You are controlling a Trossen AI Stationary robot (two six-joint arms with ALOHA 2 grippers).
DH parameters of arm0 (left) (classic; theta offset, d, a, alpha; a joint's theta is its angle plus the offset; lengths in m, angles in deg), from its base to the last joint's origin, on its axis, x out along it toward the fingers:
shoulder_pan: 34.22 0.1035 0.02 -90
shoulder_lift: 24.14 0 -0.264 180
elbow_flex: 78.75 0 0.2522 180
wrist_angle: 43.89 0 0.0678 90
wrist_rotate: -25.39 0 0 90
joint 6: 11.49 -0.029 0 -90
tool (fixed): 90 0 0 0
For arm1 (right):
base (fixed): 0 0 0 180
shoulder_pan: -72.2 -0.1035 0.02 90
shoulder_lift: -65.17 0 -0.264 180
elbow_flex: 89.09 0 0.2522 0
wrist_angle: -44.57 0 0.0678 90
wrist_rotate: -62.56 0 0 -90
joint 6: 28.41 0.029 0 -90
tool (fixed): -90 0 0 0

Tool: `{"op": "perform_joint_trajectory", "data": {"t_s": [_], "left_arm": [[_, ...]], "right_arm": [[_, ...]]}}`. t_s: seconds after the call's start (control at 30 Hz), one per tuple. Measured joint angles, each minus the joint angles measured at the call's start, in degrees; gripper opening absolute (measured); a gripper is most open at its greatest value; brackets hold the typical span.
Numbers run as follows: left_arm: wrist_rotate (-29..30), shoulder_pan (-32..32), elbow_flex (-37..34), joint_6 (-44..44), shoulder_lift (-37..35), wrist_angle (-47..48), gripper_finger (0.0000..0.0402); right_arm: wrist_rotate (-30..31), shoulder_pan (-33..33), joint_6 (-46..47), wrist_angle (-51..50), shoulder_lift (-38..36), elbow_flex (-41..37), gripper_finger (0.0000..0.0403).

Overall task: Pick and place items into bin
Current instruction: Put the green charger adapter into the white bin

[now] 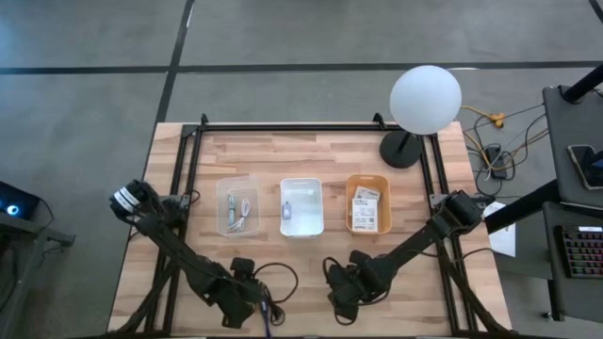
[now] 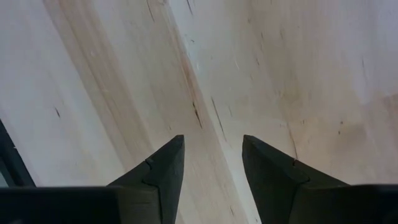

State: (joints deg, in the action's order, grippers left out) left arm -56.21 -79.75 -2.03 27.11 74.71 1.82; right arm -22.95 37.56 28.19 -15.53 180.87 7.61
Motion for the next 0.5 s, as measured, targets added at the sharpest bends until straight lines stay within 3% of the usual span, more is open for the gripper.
{"op": "perform_joint_trajectory", "data": {"t_s": [0.13,0.23,0.5], "left_arm": [[-2.13,0.49,0.04,-0.04,1.9,-0.2,0.0251],[-2.16,0.74,0.04,-0.48,2.2,-0.28,0.0243],[-1.97,2.08,-0.02,-3.01,2.23,-0.74,0.012]], "right_arm": [[0.0,0.0,0.0,0.03,0.0,0.0,0.0142],[0.0,0.0,0.0,0.03,0.0,0.0,0.0139],[0.01,0.0,0.27,-0.01,0.0,0.0,0.0136]]}}
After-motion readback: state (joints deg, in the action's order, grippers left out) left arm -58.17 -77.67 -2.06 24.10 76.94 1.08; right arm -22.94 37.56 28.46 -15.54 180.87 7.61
